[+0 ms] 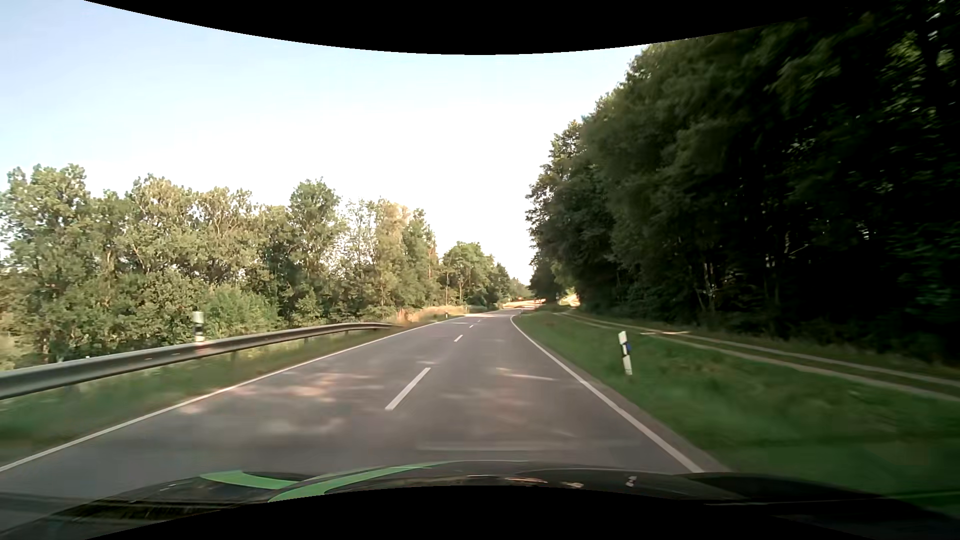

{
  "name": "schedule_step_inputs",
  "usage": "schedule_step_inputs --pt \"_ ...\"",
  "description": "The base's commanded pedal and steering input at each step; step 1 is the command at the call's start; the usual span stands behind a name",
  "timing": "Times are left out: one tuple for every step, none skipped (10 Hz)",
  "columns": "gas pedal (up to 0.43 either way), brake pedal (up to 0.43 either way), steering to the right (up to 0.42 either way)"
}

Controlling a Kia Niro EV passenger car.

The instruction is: Follow the waypoints while adhering to traffic rules and regulations

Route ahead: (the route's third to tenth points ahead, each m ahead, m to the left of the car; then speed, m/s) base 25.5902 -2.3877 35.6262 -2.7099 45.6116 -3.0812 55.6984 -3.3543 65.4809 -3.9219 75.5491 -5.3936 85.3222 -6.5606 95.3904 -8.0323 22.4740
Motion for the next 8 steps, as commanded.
schedule_step_inputs --pt "0.0 0.159 0.006" --pt "0.0 0.159 0.007" --pt "0.0 0.159 0.007" --pt "0.0 0.159 0.006" --pt "0.0 0.159 0.007" --pt "0.0 0.159 0.006" --pt "0.0 0.159 0.006" --pt "0.0 0.159 0.005"
